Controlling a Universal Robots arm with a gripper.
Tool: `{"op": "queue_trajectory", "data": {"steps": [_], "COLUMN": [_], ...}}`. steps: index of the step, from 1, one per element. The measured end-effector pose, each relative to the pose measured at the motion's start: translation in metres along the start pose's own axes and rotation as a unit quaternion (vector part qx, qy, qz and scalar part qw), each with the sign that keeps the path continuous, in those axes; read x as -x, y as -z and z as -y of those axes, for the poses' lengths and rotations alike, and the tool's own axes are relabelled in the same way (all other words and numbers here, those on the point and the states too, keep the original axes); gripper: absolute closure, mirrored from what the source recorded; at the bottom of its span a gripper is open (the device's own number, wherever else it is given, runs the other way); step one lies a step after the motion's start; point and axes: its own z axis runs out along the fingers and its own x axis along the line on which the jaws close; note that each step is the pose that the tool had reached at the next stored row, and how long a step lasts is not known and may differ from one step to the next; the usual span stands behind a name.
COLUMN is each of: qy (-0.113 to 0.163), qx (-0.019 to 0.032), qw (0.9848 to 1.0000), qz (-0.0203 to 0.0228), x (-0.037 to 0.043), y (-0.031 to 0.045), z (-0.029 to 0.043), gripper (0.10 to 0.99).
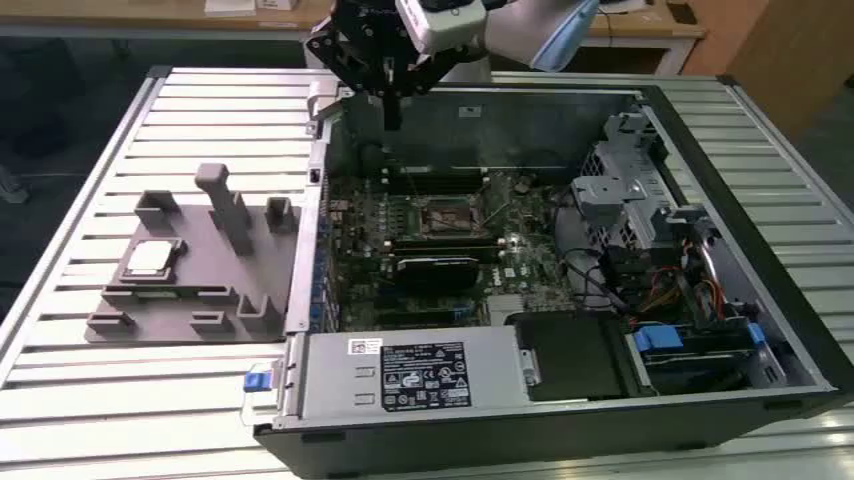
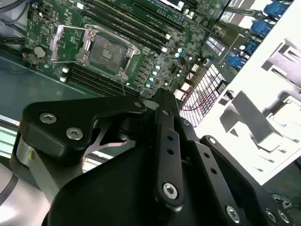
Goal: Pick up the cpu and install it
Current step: 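Reach for the cpu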
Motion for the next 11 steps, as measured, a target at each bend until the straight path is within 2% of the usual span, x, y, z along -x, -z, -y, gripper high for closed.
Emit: {"op": "queue_trajectory", "data": {"steps": [11], "qy": [0.000], "qx": [0.0000], "qw": [1.0000], "qz": [0.0000], "x": [0.0000], "y": [0.0000], "z": [0.0000], "gripper": [0.980]}}
